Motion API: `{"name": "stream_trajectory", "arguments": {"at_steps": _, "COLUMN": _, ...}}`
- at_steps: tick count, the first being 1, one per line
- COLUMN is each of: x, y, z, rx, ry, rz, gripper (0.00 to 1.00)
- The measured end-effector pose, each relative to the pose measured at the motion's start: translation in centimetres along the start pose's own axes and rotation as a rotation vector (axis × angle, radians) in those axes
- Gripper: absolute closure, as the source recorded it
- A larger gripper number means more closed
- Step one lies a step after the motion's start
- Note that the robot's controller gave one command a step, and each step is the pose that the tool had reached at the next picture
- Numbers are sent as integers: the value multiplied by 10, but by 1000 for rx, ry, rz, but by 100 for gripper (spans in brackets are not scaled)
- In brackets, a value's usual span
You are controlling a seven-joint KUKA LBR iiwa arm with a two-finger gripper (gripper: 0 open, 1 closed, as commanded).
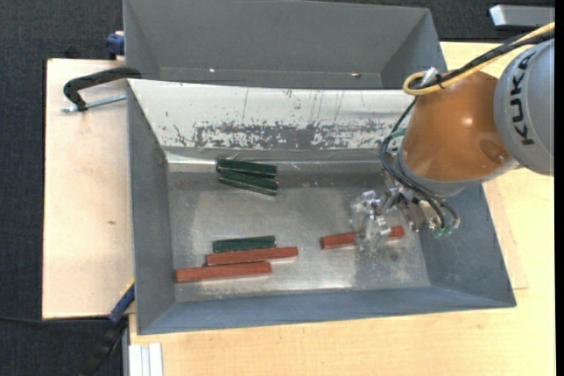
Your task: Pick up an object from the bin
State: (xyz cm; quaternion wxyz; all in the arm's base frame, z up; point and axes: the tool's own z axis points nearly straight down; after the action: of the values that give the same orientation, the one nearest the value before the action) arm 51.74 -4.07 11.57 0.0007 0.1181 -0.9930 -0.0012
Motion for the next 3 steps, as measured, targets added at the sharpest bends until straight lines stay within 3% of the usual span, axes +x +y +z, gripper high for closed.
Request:
{"name": "stream_trajectory", "arguments": {"at_steps": 1, "x": -16, "y": -4, "z": 32, "rx": 2, "ry": -4, "rz": 25, "gripper": 0}}
{"name": "stream_trajectory", "arguments": {"at_steps": 2, "x": -17, "y": -4, "z": 38, "rx": 1, "ry": -3, "rz": 28, "gripper": 100}}
{"name": "stream_trajectory", "arguments": {"at_steps": 3, "x": -17, "y": -4, "z": 38, "rx": 1, "ry": -3, "rz": 28, "gripper": 100}}
